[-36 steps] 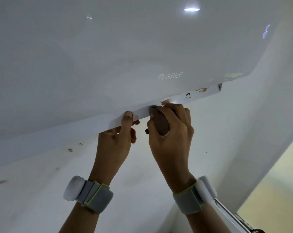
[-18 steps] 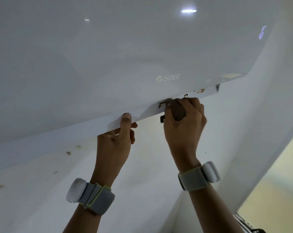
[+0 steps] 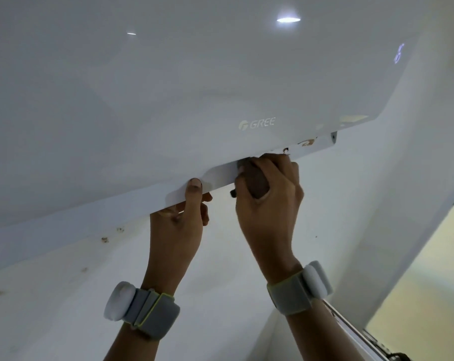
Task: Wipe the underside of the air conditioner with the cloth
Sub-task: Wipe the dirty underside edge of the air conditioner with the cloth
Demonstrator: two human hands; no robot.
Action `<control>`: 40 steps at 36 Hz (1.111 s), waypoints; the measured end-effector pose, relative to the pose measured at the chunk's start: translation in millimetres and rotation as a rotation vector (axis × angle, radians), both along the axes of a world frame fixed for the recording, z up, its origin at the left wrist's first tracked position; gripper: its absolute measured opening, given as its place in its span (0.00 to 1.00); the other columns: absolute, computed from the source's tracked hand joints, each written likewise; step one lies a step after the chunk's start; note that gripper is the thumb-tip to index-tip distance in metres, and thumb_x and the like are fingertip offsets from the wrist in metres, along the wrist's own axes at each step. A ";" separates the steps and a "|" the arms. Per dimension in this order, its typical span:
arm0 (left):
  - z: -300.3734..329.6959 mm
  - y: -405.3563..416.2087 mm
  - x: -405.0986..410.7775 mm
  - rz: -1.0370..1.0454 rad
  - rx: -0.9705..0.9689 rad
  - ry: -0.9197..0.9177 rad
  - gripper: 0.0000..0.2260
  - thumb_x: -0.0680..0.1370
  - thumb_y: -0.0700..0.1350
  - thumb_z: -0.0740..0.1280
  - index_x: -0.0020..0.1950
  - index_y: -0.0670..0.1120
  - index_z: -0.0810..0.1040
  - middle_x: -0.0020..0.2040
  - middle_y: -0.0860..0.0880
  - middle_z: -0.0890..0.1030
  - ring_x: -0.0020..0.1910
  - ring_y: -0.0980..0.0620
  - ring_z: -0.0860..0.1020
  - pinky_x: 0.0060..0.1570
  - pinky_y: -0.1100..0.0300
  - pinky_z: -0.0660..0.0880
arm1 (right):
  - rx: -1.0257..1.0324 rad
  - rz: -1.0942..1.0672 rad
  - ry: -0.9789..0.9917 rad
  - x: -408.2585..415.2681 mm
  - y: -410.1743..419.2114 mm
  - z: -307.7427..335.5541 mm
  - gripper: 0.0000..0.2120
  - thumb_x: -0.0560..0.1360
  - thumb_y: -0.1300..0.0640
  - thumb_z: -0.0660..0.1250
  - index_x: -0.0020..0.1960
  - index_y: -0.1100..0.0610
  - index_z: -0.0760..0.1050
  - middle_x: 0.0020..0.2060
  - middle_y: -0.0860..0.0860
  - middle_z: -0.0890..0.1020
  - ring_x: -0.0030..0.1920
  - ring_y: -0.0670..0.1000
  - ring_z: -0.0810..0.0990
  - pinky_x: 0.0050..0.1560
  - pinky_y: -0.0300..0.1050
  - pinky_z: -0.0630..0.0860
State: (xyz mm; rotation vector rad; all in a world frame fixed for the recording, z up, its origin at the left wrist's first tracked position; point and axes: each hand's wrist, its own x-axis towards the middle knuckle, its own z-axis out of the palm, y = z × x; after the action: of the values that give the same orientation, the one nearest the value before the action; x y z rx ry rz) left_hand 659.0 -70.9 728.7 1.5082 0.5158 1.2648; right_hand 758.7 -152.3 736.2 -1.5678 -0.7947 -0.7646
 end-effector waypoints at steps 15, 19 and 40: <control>-0.5 -1.9 -2.7 -0.030 0.025 -0.038 0.05 0.84 0.47 0.65 0.50 0.53 0.79 0.36 0.57 0.85 0.28 0.56 0.78 0.32 0.65 0.78 | -0.093 0.024 -0.065 -0.3 -17.0 -3.1 0.05 0.75 0.65 0.76 0.50 0.58 0.86 0.50 0.50 0.84 0.50 0.56 0.78 0.50 0.39 0.75; -0.9 -1.6 -2.4 -0.040 0.016 -0.044 0.09 0.85 0.46 0.65 0.59 0.43 0.80 0.37 0.54 0.85 0.28 0.55 0.77 0.32 0.64 0.77 | -0.059 -0.052 0.069 22.4 -14.3 4.9 0.02 0.78 0.60 0.73 0.48 0.57 0.86 0.47 0.49 0.82 0.49 0.58 0.78 0.46 0.28 0.67; -0.9 -3.0 -2.0 -0.023 0.023 -0.042 0.05 0.85 0.46 0.65 0.51 0.51 0.79 0.35 0.56 0.85 0.28 0.57 0.79 0.31 0.66 0.78 | -0.078 -0.006 -0.141 2.4 -14.2 -13.5 0.05 0.76 0.65 0.76 0.52 0.61 0.86 0.49 0.52 0.84 0.51 0.55 0.78 0.51 0.38 0.75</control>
State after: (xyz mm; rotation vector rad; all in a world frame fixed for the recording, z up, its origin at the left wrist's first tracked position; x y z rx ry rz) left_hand 657.0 -73.9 727.8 1.4994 0.4564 1.2854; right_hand 761.1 -166.5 722.7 -1.5987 -0.9324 -0.8652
